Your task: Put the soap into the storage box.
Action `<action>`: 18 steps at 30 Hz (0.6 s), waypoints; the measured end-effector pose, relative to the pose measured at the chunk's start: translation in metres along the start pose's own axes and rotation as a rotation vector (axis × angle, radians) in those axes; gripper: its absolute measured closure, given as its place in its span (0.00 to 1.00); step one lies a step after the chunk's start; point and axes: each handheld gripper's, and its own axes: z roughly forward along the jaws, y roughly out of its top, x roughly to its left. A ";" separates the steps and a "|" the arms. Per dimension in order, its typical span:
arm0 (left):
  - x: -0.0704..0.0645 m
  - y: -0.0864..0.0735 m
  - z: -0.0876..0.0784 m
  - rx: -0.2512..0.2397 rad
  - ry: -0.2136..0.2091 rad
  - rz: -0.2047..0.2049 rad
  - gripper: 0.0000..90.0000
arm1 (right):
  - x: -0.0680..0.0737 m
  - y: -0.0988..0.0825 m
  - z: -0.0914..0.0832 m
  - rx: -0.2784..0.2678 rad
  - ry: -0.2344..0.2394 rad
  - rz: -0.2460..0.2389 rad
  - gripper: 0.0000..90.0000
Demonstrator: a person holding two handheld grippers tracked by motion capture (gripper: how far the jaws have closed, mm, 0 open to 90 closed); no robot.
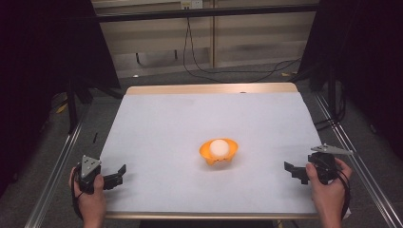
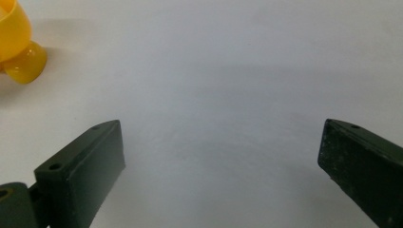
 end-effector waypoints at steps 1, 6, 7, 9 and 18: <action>0.000 0.000 0.000 0.001 0.001 0.001 0.00 | -0.003 -0.002 -0.002 -0.005 -0.006 0.008 0.02; -0.001 0.000 0.000 -0.002 0.000 0.000 0.00 | -0.012 -0.009 -0.008 -0.018 -0.012 0.026 0.01; -0.001 0.000 0.000 -0.002 0.000 0.000 0.00 | -0.012 -0.009 -0.008 -0.018 -0.012 0.026 0.01; -0.001 0.000 0.000 -0.001 0.002 0.002 0.00 | -0.016 -0.014 -0.012 -0.029 -0.019 0.034 0.02; 0.000 0.000 0.000 -0.003 -0.001 0.001 0.00 | -0.033 -0.026 -0.027 -0.055 -0.041 0.071 0.02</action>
